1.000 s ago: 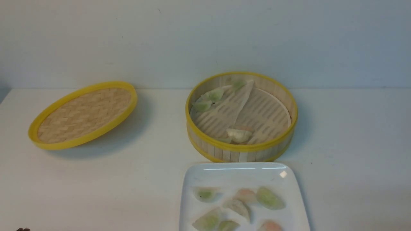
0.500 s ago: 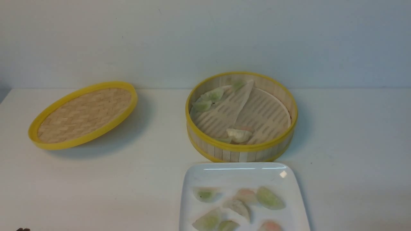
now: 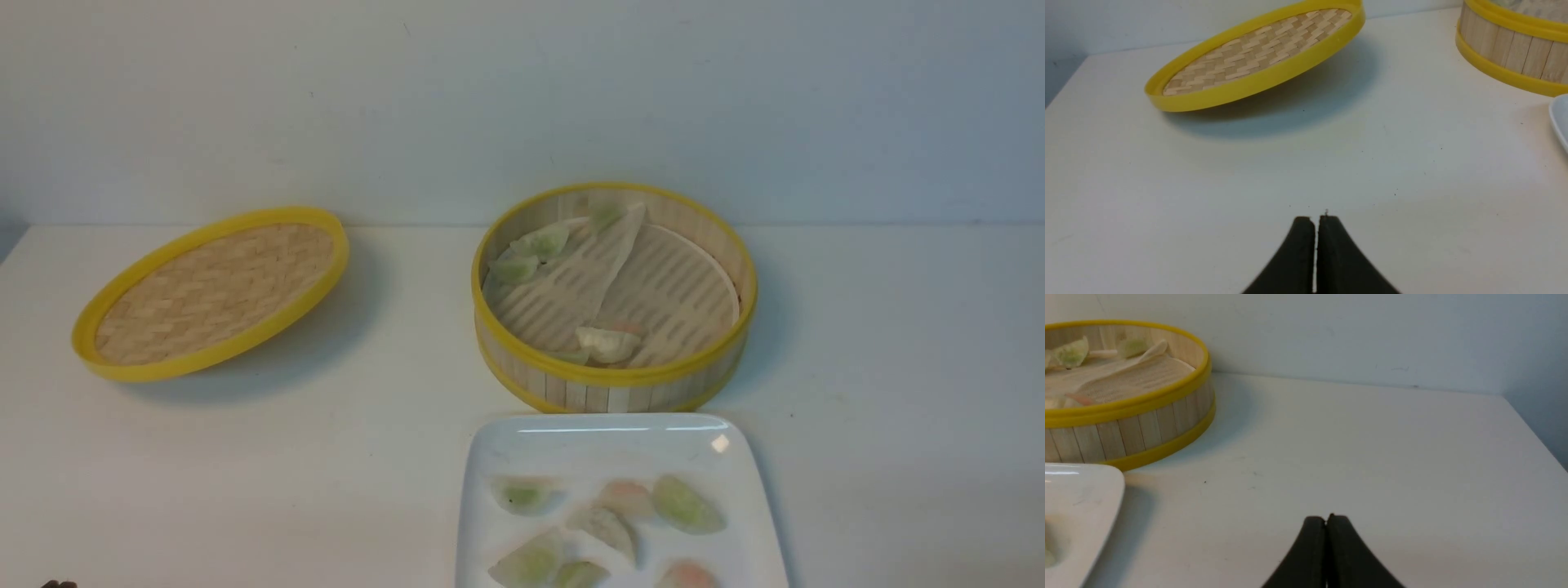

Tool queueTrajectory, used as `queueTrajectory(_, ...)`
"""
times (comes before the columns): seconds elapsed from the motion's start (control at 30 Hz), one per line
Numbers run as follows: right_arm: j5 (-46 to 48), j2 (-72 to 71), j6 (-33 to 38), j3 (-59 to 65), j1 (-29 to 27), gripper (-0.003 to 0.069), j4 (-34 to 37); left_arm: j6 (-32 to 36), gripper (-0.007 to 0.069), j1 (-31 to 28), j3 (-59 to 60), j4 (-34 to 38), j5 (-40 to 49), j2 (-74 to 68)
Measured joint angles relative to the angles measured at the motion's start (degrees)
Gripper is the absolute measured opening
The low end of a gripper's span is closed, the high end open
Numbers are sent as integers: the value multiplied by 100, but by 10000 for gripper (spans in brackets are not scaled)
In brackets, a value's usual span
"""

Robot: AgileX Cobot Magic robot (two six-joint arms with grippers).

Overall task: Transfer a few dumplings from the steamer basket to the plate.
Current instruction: Use the right arm to grab a dumpling from inside the steamer

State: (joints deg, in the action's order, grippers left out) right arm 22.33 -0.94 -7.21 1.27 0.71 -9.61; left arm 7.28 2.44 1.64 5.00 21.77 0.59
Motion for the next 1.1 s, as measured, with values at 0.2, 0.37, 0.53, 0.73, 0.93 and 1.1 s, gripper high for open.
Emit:
queueTrajectory(0.2, -52, 0, -16, 0, 0, -14, -37, 0, -6, 0, 0, 0, 0, 0)
queueTrajectory(0.37, -696, 0, -335, 40, 0, -14, 579, -340, -6, 0, 7, 678, -280, 0)
queueTrajectory(0.53, -1797, 0, -999, 40, 0, -14, 1436, -937, -6, 0, 7, 2264, -813, 0)
queueTrajectory(0.73, -2481, 0, -1248, 40, 0, -14, 1790, -947, -6, 0, 7, 3212, -1964, 0)
queueTrajectory(0.93, -2617, 0, -1370, 40, 0, -14, 1846, -923, -6, 0, 7, 3535, -4084, 0)
queueTrajectory(1.1, -2999, 0, -1978, 35, 28, -14, 1873, -923, -6, 0, -222, 3542, -4334, 0)
